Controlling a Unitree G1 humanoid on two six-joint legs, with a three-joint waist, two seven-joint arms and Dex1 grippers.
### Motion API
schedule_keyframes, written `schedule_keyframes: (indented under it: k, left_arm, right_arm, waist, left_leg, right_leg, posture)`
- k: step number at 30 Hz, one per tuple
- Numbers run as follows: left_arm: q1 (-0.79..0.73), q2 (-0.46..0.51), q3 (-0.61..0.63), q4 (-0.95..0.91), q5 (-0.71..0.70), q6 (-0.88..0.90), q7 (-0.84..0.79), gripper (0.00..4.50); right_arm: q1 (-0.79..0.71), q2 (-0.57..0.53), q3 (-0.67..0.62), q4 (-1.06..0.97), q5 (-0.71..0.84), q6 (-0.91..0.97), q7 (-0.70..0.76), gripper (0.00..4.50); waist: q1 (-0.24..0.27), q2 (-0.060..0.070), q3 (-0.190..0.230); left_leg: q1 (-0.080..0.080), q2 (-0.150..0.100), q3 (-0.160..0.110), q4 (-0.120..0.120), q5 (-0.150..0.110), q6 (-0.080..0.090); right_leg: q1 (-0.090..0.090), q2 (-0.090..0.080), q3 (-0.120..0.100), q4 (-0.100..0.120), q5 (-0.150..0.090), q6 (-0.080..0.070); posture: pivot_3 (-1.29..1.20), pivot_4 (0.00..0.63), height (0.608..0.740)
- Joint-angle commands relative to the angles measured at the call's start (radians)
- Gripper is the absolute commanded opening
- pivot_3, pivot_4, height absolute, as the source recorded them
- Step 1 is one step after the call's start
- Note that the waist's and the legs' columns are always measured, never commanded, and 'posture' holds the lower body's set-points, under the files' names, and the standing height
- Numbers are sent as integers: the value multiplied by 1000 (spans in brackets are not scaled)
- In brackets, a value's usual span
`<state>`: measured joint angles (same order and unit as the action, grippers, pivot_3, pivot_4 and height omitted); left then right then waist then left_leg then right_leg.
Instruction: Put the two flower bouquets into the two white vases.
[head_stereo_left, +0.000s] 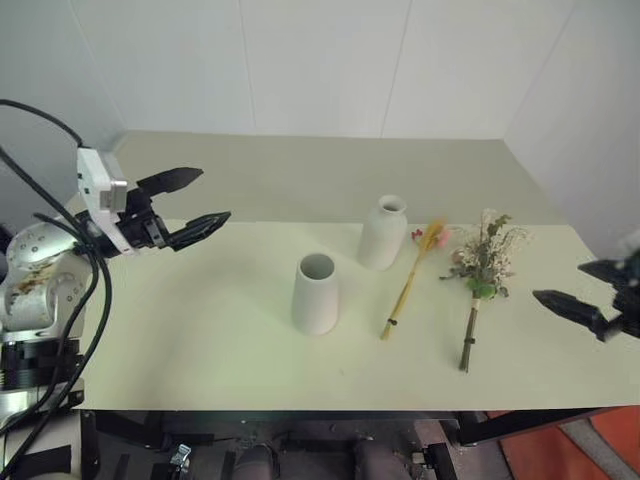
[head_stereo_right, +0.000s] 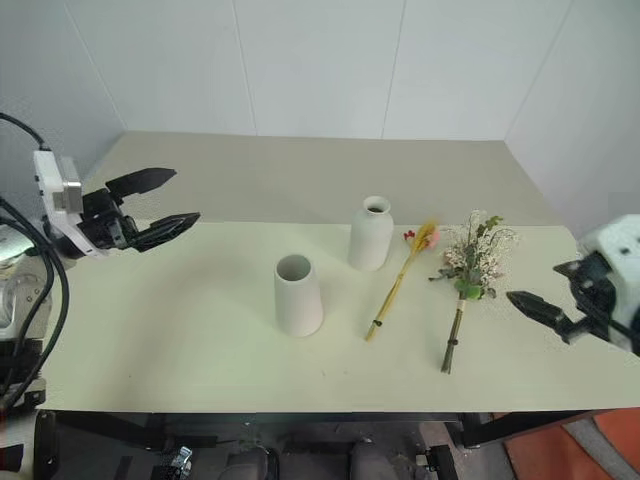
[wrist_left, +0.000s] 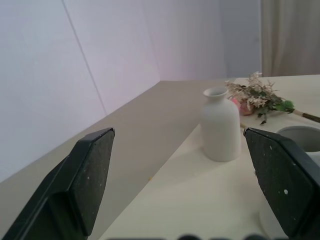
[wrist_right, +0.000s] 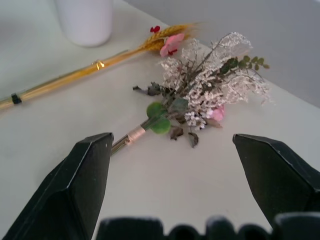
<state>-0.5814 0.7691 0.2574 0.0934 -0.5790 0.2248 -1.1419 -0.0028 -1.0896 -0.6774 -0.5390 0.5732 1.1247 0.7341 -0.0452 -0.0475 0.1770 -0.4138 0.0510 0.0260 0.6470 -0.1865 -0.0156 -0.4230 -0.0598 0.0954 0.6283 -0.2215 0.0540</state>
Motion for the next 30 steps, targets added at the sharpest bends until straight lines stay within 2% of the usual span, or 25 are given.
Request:
schedule_keyframes:
  k: [1, 4, 8, 11, 14, 24, 30]
  left_arm:
    - [-65, 2, -28, -35, -20, -10, -60, 4496]
    - [-116, 2, -91, -10, 30, -39, -104, 4496]
    - [-128, -17, -122, 8, 60, -60, -116, 4496]
    - [-113, -42, -117, -11, 33, -49, -122, 4496]
    - [-110, -57, -123, -13, 43, -52, -122, 4496]
    - [-71, -60, -128, -86, 47, -23, -98, 4496]
    - [-47, -51, -121, -123, 47, -8, -78, 4496]
  right_arm:
    - [-172, -2, 153, 49, 20, 200, -118, 4486]
    - [-407, 91, 292, 201, -36, 365, -251, 4486]
    - [-517, 91, 372, 310, -20, 448, -230, 4486]
    - [-612, 79, 459, 483, -29, 484, -213, 4486]
    - [-688, 69, 545, 592, -29, 490, -189, 4486]
    - [-950, 148, 764, 968, -108, 414, -135, 4486]
    - [-1013, 183, 857, 1091, -163, 355, -78, 4486]
  waist:
    - [1, 0, 0]
    - [0, 0, 0]
    - [4, 0, 0]
    - [2, 0, 0]
    - [1, 0, 0]
    - [-6, 1, 0]
    - [-2, 1, 0]
  left_leg:
    - [0, 0, 0, 0, 0, 0]
    - [-1, 0, 0, 1, 0, 0]
    - [-2, -1, 0, 0, 0, 0]
    - [-4, -1, 0, 0, 0, 1]
    - [-5, -1, 0, 0, 0, 1]
    - [-5, 0, 0, 0, 0, 1]
    - [-6, -1, 0, 0, 0, 1]
  right_leg:
    - [0, 0, 0, 0, 0, 0]
    - [-1, 0, 0, 0, 1, 1]
    - [-2, 0, 1, 0, 4, 2]
    - [-4, 0, 0, 1, 4, 0]
    - [-3, 0, 0, 0, 5, 1]
    - [-4, 0, 0, 1, 5, 1]
    - [-5, 0, 0, 1, 5, 1]
  posture:
    - [0, 150, 740]
    - [0, 150, 740]
    - [0, 150, 740]
    - [0, 150, 740]
    - [0, 150, 740]
    - [0, 150, 740]
    - [0, 150, 740]
